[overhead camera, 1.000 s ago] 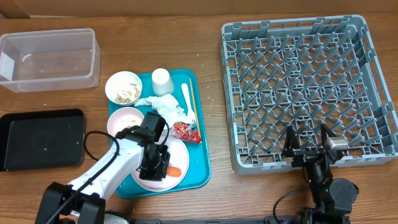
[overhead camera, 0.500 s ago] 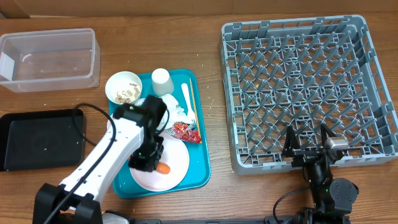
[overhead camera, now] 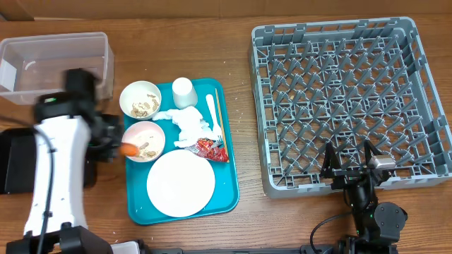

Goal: Sort waste into correct bins and load items into the dishwasher rack
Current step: 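Carry the carrot left and drop it onto the black tray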

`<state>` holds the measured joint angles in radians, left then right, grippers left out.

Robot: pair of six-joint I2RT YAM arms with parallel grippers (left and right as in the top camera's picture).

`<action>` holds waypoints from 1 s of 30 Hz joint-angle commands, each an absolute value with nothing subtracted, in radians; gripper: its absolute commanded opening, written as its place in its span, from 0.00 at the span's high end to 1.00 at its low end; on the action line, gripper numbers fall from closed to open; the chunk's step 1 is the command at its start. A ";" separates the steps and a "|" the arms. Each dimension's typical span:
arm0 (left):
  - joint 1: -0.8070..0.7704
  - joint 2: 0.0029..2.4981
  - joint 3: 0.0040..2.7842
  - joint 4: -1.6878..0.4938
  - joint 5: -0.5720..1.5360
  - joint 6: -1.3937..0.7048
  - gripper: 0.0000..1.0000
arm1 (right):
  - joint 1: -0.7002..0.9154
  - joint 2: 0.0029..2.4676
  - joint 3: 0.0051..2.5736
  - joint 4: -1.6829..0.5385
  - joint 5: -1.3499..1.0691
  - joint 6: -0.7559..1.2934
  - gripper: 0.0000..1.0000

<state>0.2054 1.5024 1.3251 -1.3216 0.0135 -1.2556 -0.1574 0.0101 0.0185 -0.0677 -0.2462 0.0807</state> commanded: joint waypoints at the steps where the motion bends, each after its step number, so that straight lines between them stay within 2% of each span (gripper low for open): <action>1: 0.355 1.511 1.345 -1.304 0.018 -1.152 0.89 | -0.164 0.003 0.008 -0.061 -0.237 0.078 0.00; 6: 0.498 1.539 1.345 -1.223 0.014 -1.118 0.87 | -0.164 0.003 0.008 -0.061 -0.237 0.078 0.00; 12: 0.577 1.611 1.345 -1.092 -0.082 -1.049 0.80 | -0.164 0.003 0.008 -0.061 -0.237 0.078 0.00; 19: 0.610 1.718 1.345 -1.037 -0.218 -1.023 0.79 | -0.164 0.003 0.008 -0.061 -0.237 0.078 0.00; 27: 0.642 1.858 1.345 -0.998 -0.205 -1.024 0.79 | -0.164 0.003 0.008 -0.061 -0.237 0.078 0.00; 30: 0.649 1.897 1.345 -0.992 -0.210 -1.023 0.75 | -0.164 0.003 0.008 -0.061 -0.237 0.078 0.00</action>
